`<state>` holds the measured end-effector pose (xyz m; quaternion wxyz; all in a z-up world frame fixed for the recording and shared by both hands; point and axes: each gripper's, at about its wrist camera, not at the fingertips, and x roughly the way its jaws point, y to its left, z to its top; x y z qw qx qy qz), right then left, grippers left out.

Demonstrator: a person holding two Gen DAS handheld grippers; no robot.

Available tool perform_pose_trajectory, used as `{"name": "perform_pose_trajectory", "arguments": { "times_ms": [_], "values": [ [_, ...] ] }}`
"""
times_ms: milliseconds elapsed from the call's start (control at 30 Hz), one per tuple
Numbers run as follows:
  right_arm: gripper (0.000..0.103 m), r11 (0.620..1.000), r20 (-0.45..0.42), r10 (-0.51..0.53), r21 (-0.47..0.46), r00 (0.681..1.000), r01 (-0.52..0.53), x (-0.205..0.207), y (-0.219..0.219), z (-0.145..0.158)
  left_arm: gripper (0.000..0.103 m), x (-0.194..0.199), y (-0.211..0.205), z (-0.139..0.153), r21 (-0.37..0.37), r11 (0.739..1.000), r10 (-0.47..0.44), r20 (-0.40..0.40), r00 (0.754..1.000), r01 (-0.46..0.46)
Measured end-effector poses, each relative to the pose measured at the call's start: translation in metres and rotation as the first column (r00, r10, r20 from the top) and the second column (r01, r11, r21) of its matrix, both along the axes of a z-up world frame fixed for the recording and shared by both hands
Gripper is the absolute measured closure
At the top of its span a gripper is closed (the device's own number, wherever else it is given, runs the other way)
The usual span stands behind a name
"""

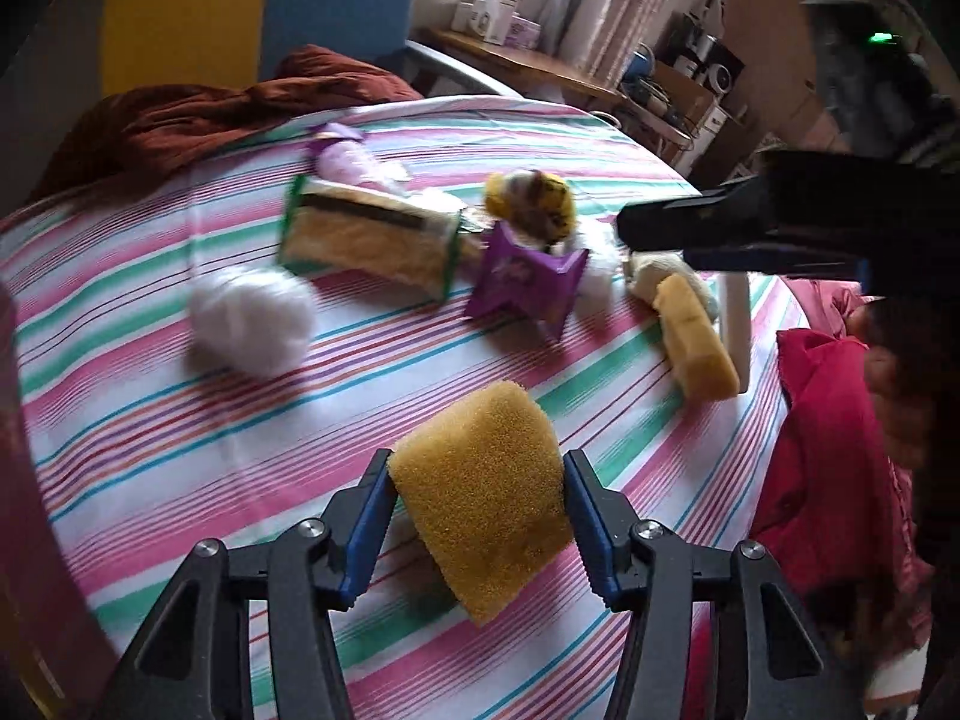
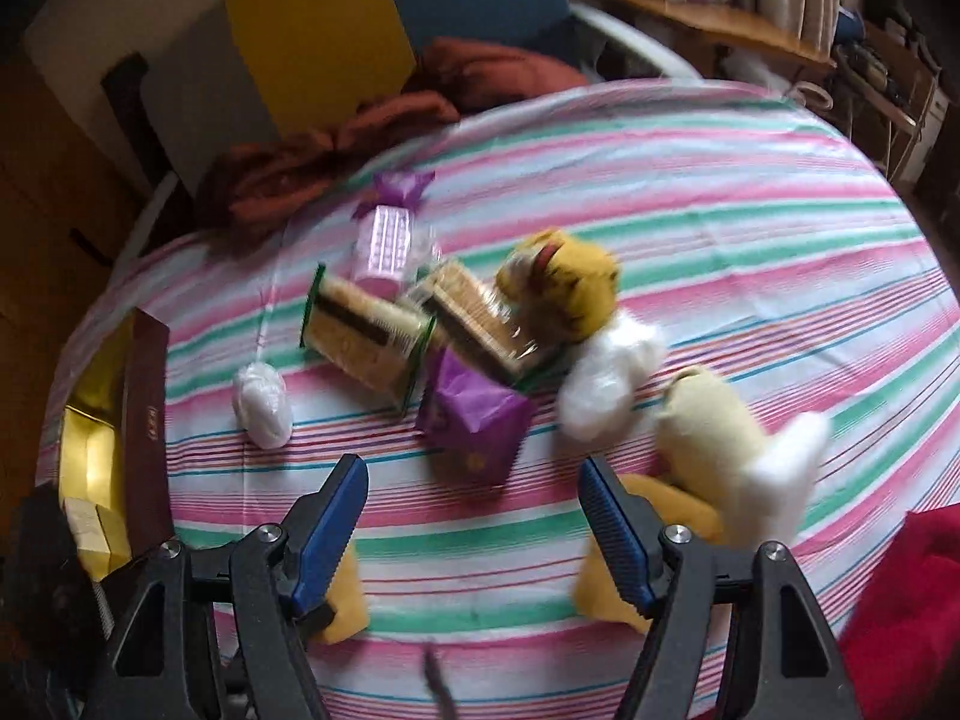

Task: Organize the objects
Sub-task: 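Grasp the yellow sponge with the left tool while the right tool grasps the purple packet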

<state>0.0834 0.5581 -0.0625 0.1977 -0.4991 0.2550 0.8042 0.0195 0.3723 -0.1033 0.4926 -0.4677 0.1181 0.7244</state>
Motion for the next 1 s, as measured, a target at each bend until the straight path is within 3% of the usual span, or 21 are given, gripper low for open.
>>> {"name": "perform_pose_trajectory", "arguments": {
  "times_ms": [133,367,400,433,467,633,1000],
  "values": [
    [0.029,0.997,0.052,-0.071,-0.037,0.996,0.073,-0.019,-0.001,-0.022,0.047,-0.006,-0.020,0.001,0.010,0.999,0.032,0.004,0.999,-0.032],
    [0.030,0.984,0.055,-0.169,-0.050,0.984,0.172,-0.035,0.003,-0.044,0.047,-0.011,-0.041,0.001,0.027,0.997,0.071,0.015,0.997,-0.071],
    [0.033,0.984,0.063,-0.171,-0.042,0.983,0.174,-0.037,0.003,-0.047,0.047,-0.011,-0.043,0.001,0.029,0.997,0.075,0.014,0.997,-0.076],
    [0.049,0.984,0.070,-0.175,-0.033,0.982,0.177,-0.037,0.004,-0.049,0.047,-0.011,-0.043,0.000,0.031,0.996,0.078,0.014,0.997,-0.078],
    [0.055,0.983,0.080,-0.178,-0.025,0.981,0.180,-0.037,0.004,-0.052,0.047,-0.011,-0.044,0.000,0.032,0.996,0.078,0.013,0.997,-0.078],
    [0.061,0.985,0.067,-0.169,-0.009,0.983,0.170,-0.033,0.005,-0.051,0.047,-0.008,-0.043,-0.001,0.039,0.997,0.071,-0.015,0.997,-0.070],
    [0.062,0.993,-0.102,-0.119,-0.007,0.988,0.119,-0.017,-0.014,-0.017,0.048,-0.001,-0.059,0.023,0.069,0.995,0.079,-0.069,0.994,-0.074]
  ]
}}
